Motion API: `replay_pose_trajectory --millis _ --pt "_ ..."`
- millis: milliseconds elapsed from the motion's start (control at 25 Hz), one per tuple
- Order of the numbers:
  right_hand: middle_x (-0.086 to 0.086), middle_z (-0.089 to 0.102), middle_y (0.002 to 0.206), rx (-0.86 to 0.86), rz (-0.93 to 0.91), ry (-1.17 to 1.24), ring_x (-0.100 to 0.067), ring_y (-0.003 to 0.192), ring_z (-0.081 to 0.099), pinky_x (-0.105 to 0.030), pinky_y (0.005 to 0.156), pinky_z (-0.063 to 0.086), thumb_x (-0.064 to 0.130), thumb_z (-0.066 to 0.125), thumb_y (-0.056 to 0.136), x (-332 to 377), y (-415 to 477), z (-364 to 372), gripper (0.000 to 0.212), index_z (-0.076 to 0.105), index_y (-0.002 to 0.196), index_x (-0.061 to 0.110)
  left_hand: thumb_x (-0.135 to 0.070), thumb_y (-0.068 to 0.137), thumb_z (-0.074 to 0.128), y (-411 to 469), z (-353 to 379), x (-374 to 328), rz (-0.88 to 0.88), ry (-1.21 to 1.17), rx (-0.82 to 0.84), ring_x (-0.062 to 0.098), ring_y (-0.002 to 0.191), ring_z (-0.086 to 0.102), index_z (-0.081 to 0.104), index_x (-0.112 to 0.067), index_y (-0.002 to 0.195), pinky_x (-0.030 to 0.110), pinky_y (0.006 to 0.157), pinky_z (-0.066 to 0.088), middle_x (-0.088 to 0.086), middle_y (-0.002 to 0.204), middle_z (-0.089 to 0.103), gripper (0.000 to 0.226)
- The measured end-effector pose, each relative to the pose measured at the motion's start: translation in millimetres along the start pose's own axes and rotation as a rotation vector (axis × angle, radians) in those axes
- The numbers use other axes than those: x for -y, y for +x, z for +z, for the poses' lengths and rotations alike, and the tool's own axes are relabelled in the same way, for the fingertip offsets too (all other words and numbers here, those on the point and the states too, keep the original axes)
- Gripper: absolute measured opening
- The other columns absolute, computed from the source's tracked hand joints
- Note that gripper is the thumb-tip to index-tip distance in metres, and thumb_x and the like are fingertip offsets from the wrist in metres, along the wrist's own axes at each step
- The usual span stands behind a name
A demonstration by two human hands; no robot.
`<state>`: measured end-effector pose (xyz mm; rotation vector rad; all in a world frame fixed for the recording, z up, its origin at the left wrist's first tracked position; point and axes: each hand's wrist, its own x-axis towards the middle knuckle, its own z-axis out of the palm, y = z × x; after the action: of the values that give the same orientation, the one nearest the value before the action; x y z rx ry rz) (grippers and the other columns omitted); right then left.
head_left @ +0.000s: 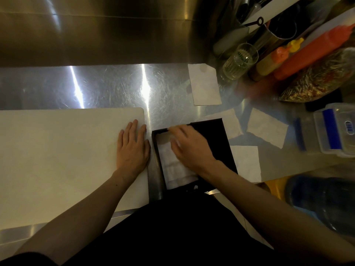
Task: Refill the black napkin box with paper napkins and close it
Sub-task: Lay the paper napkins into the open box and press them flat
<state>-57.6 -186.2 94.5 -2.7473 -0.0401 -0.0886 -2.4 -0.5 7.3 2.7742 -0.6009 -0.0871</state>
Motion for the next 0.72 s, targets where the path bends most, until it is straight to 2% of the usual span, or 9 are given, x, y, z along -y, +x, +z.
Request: replay_pose_trajectory --millis 80,160,360,520,720 --pt "-0.008 0.063 0.108 -0.12 0.1 0.124 -0.019 0.09 0.06 -0.03 0.073 0.052 0.019 0.056 0.092 -15.6 18.4 -15.7 0.029 0.058 0.12 0.011 -0.027 0.094 0.042 0.0 -1.3 -0.9 -0.001 0.003 -0.001 0.033 0.142 0.03 0.043 -0.013 0.141 0.046 0.117 0.018 0.017 0.152 0.035 0.049" --pt "-0.004 0.063 0.106 -0.192 0.263 0.252 -0.013 0.09 0.058 -0.028 0.076 0.051 0.022 0.056 0.094 -37.9 40.0 -22.7 0.026 0.058 0.118 0.012 -0.026 0.094 0.043 -0.9 -2.2 -0.7 0.002 0.004 -0.008 0.033 0.142 0.031 0.043 -0.012 0.141 0.046 0.117 0.018 0.018 0.152 0.036 0.049" --pt "-0.009 0.061 0.117 -0.179 0.7 0.295 -0.02 0.098 0.062 -0.035 0.087 0.053 0.031 0.054 0.096 -105.5 92.1 -15.6 0.034 0.054 0.124 0.013 -0.025 0.094 0.045 -0.9 -0.7 -1.2 0.007 0.022 -0.031 0.033 0.141 0.031 0.043 -0.012 0.141 0.045 0.118 0.017 0.018 0.152 0.036 0.049" --pt "-0.012 0.057 0.121 -0.144 0.806 0.205 -0.025 0.107 0.058 -0.038 0.09 0.049 0.034 0.052 0.095 -138.3 115.7 -8.2 0.037 0.053 0.125 0.012 -0.027 0.095 0.041 1.3 2.7 -0.7 0.009 0.029 -0.045 0.032 0.141 0.03 0.044 -0.015 0.141 0.044 0.118 0.015 0.018 0.151 0.036 0.048" --pt "-0.012 0.058 0.121 -0.128 0.815 0.097 -0.027 0.109 0.055 -0.039 0.085 0.045 0.035 0.05 0.096 -155.0 135.4 -0.4 0.035 0.054 0.123 0.015 -0.029 0.095 0.042 1.4 5.9 -0.1 0.001 0.045 -0.03 0.031 0.143 0.026 0.043 -0.017 0.141 0.044 0.119 0.012 0.016 0.153 0.034 0.048"
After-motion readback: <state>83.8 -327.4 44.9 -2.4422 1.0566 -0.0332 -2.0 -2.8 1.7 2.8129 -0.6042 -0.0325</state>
